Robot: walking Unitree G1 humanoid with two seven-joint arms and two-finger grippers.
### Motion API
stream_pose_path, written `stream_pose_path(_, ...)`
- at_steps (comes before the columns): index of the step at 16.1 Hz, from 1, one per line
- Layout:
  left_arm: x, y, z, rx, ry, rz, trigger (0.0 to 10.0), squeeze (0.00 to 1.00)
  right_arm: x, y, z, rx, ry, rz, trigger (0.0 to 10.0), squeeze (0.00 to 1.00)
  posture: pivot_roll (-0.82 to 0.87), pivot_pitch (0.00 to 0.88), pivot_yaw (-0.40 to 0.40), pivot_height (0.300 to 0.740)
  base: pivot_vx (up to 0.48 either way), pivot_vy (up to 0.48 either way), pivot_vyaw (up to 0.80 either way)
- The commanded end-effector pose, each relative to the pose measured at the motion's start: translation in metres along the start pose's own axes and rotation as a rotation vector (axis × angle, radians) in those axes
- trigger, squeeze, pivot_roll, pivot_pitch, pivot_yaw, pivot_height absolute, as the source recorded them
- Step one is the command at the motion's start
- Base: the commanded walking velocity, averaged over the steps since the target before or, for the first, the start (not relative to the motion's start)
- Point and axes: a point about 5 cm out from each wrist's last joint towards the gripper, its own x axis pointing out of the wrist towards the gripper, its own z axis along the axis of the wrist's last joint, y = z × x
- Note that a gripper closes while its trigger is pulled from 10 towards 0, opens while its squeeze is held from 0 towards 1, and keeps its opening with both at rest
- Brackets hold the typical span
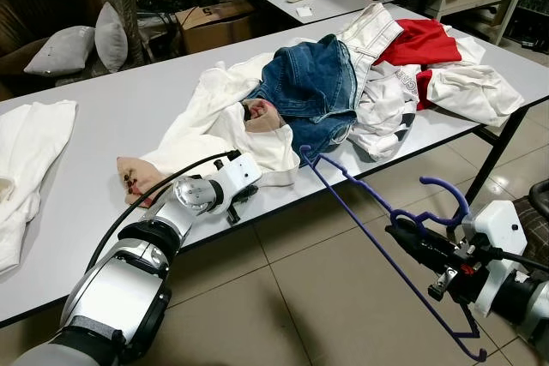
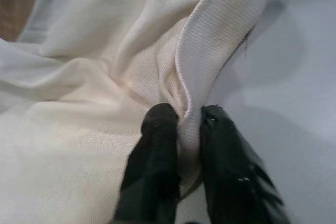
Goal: Hang hanger
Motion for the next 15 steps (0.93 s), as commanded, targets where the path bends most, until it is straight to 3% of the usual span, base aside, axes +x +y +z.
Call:
stream_pose_path(1, -0.001, -0.004, -0.011, -0.067, 0.04, -0.027, 0.0, 0.0, 0.0, 0.001, 0.003, -0.011, -0.003, 0.011, 10.0, 0.0, -0.24, 0.0, 0.121, 0.74, 0.0, 0.0, 0.0)
stream_pose_path(3, -0.001, -0.003, -0.009, -0.11, 0.018, -0.03, 0.0, 0.0, 0.0, 0.001, 0.003, -0.012, -0.002, 0.011, 10.0, 0.0, -0.24, 0.0, 0.121, 0.74, 0.0, 0.0, 0.0)
stream_pose_path(4, -0.003, 0.001, -0.003, -0.214, -0.046, -0.06, 0.0, 0.0, -0.001, 0.001, 0.002, -0.013, 0.003, 0.016, 10.0, 0.0, -0.24, 0.0, 0.124, 0.74, 0.0, 0.0, 0.0)
stream_pose_path(6, -0.007, 0.008, 0.006, -0.281, -0.116, -0.119, 0.0, 0.0, -0.002, 0.002, 0.0, -0.012, 0.014, 0.031, 10.0, 0.0, -0.23, 0.0, 0.126, 0.74, 0.0, 0.0, 0.0)
stream_pose_path(8, -0.017, 0.028, 0.028, -0.345, -0.228, -0.155, 0.0, 0.0, 0.0, 0.007, -0.003, -0.007, 0.045, 0.077, 10.0, 0.0, -0.22, 0.0, 0.127, 0.74, 0.0, 0.0, 0.0)
stream_pose_path(10, -0.021, 0.038, 0.037, -0.365, -0.267, -0.145, 0.0, 0.0, 0.001, 0.01, -0.003, -0.007, 0.049, 0.098, 10.0, 0.0, -0.22, 0.0, 0.127, 0.74, 0.0, 0.0, 0.0)
stream_pose_path(12, -0.041, 0.07, 0.071, -0.443, -0.396, -0.143, 0.0, 0.0, 0.007, 0.013, -0.007, 0.007, 0.051, 0.127, 10.0, 0.0, -0.18, 0.0, 0.128, 0.74, 0.0, 0.0, 0.0)
stream_pose_path(15, -0.06, 0.088, 0.097, -0.487, -0.496, -0.196, 0.0, 0.0, 0.018, 0.008, -0.007, -0.007, 0.021, 0.087, 10.0, 0.0, -0.16, 0.0, 0.127, 0.74, 0.0, 0.0, 0.0)
